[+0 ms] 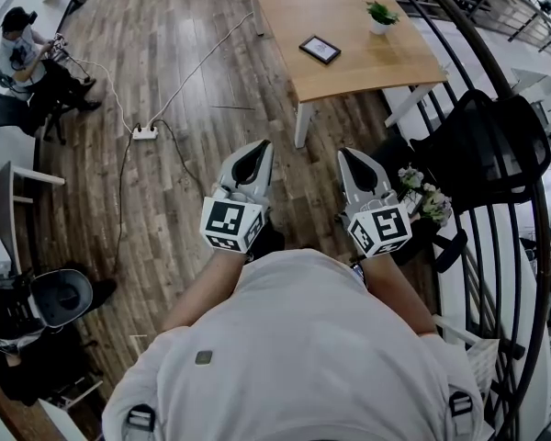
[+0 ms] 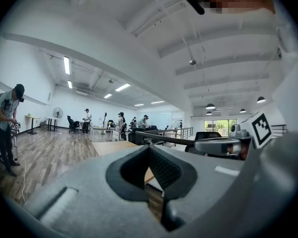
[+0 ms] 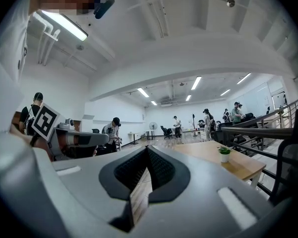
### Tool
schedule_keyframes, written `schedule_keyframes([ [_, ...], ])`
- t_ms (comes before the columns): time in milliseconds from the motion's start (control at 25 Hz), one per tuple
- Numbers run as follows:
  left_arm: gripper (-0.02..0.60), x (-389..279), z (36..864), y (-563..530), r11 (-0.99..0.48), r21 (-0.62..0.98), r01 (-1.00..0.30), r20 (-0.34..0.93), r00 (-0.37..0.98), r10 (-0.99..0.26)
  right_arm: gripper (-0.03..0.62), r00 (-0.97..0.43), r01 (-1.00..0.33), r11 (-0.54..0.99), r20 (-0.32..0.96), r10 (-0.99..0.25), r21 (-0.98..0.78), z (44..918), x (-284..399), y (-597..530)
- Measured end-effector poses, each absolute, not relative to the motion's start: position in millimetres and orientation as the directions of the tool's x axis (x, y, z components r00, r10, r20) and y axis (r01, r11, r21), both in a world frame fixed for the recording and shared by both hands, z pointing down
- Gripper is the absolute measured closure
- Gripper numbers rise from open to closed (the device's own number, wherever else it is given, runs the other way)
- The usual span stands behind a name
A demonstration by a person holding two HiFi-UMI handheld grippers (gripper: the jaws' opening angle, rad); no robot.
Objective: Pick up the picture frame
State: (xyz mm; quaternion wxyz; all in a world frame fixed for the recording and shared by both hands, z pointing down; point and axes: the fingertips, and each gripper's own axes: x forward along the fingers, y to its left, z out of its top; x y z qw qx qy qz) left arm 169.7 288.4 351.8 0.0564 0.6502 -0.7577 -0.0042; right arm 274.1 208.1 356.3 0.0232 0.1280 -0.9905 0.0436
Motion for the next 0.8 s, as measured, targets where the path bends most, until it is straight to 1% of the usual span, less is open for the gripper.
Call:
schedule_keyframes([
  [240,0.578,125,355,280,0.154,0.088,-0.984,0.074,-0.147,-0.986,0.585,-0.963,-0.265,0.961,0.067,-0.260,-0.078,359,232,196],
  [800,0.578,-4,338,271,0.113,0.078,-0.991,0.048,-0.109,-0.993,0.585,-0.953,-0.298,0.953,0.072,-0.293,-0.058,343,105,181],
])
